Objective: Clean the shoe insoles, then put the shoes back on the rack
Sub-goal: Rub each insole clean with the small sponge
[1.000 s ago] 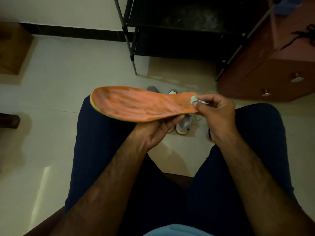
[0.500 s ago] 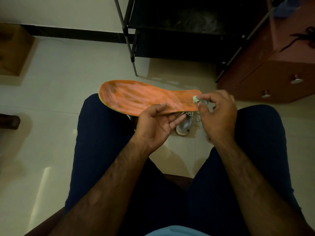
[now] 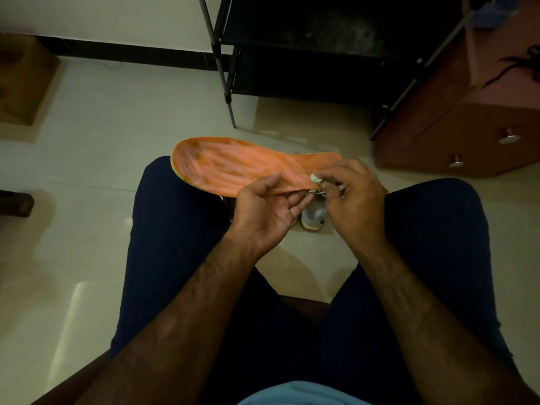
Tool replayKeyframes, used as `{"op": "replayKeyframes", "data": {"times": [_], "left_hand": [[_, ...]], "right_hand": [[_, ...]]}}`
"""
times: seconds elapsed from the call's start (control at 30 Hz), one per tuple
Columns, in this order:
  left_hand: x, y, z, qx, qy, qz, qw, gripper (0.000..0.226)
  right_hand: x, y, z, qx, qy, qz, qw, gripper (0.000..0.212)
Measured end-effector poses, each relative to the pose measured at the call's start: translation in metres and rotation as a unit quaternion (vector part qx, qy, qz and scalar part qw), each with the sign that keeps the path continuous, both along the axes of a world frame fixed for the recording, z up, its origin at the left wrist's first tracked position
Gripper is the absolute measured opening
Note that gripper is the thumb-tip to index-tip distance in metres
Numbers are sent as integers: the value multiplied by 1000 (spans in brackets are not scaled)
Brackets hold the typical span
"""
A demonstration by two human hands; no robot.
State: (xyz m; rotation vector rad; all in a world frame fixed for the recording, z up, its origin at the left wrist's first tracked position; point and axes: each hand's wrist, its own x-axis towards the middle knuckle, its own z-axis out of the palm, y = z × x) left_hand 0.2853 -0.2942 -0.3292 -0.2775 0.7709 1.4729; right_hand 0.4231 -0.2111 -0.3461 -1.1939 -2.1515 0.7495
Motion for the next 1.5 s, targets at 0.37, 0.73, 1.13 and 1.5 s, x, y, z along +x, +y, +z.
{"op": "replayKeyframes", "data": {"times": [0.37, 0.73, 1.13, 1.5], "left_hand": [[-1, -1, -3, 0, -4, -10, 1000, 52], [-1, -1, -4, 6, -5, -23, 1000, 53], [1, 1, -6, -6, 3, -19, 1000, 51], [0, 0, -6, -4, 7, -20, 1000, 53]], "right_hand": [[-2, -7, 3, -2, -12, 62, 998, 22], [-2, -9, 4, -28, 1, 84, 996, 20], [2, 2, 2, -57, -27, -21, 998, 21], [3, 2, 0, -49, -30, -11, 998, 21]]}}
